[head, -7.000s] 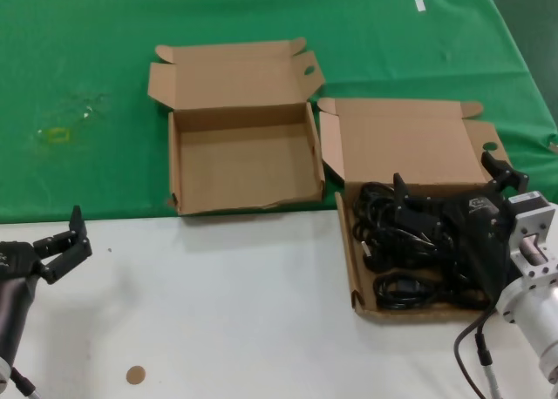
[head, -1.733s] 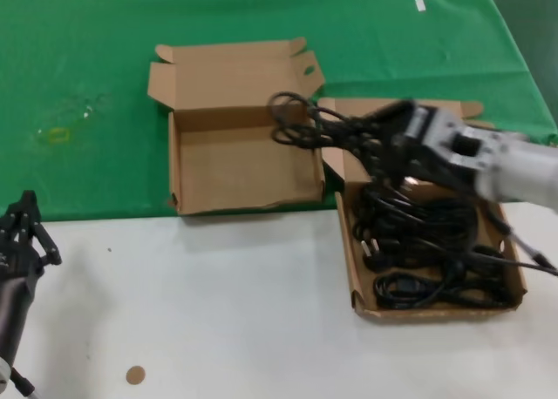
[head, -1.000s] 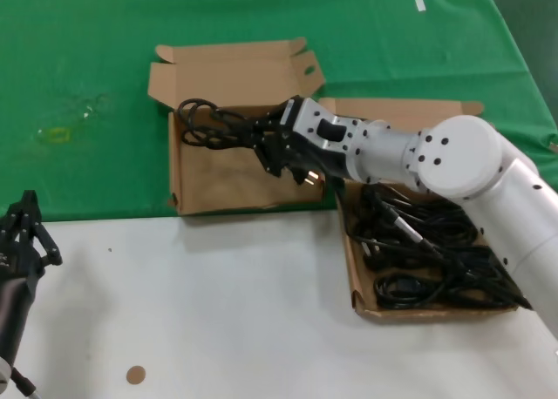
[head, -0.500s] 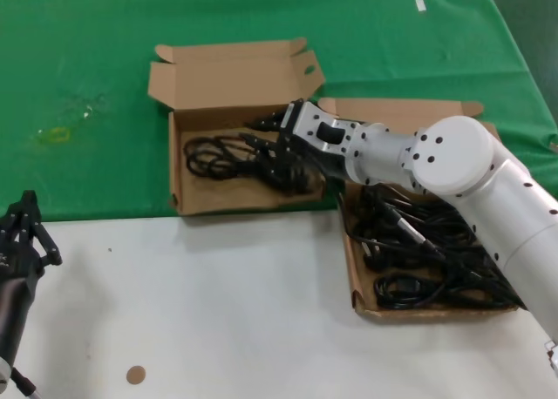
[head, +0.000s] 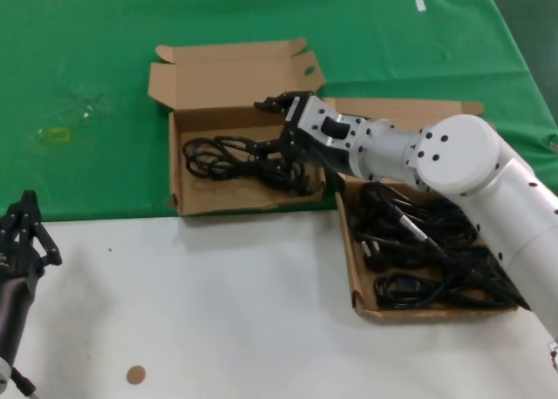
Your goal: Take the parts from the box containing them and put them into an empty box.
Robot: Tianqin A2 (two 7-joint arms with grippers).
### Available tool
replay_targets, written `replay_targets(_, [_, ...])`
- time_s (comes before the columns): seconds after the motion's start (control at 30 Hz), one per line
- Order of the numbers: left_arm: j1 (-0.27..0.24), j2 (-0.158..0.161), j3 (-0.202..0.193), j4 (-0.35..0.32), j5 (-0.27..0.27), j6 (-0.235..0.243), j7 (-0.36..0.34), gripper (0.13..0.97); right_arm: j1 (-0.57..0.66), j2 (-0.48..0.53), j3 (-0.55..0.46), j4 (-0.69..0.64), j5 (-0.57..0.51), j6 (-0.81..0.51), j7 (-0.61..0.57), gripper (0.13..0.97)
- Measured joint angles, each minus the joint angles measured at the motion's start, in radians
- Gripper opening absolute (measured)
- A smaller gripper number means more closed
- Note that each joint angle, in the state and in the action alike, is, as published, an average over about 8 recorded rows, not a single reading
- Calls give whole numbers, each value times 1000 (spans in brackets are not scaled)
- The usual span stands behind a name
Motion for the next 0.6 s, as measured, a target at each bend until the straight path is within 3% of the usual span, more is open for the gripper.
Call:
replay_targets(0.17, [0,0,0,0,0,0,0,161,-25,3,13,21,14,15,1,423])
replay_targets(0.3, [0,0,0,0,0,0,0,171,-62,6,31,50,36,37,1,423])
replay_targets(0.6, [0,0,0,0,0,0,0,245,-164,16,81,131,94,99,1,643])
